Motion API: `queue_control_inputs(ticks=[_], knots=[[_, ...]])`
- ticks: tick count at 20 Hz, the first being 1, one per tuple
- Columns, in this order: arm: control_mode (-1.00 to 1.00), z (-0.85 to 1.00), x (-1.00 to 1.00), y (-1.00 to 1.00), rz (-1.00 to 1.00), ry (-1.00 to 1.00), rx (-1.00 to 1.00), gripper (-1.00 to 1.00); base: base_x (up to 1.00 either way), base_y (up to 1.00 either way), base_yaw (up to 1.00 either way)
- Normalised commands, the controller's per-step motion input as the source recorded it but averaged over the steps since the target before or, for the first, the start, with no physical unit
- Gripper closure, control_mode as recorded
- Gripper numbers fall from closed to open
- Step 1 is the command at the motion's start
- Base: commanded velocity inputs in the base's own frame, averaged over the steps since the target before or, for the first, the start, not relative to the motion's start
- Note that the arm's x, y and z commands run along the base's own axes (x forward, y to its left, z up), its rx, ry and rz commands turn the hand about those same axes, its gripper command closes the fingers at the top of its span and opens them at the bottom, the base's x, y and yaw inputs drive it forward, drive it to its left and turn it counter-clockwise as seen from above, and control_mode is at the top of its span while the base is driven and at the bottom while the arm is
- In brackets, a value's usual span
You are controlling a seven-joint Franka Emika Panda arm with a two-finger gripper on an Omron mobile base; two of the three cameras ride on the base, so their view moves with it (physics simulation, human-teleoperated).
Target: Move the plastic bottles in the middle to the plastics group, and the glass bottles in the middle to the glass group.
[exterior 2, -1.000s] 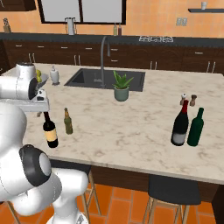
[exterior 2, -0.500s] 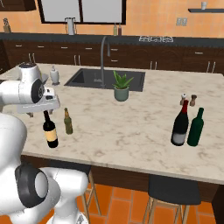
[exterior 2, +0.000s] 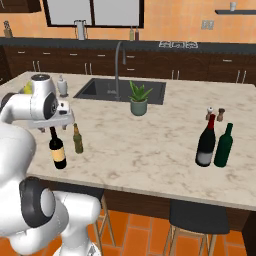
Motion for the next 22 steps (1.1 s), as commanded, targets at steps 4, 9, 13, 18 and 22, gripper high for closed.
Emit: queue_control_inputs(ticks=[4, 9, 13, 18, 22], knots=[[-1.0, -0.05, 0.24, 0.23, -0.14, 0.01, 0.0, -1.0, 0.0, 0.0, 0.0], [-1.0, -0.16, 0.18, 0.26, -0.18, 0.02, 0.0, -1.0, 0.0, 0.0, 0.0], [-1.0, -0.24, 0.09, 0.02, -0.19, 0.08, 0.0, -1.0, 0.0, 0.0, 0.0], [-1.0, -0.2, 0.02, -0.02, -0.13, 0.04, 0.0, -1.0, 0.0, 0.0, 0.0], [-1.0, -0.19, 0.05, 0.0, -0.1, 0.0, 0.06, -1.0, 0.0, 0.0, 0.0]])
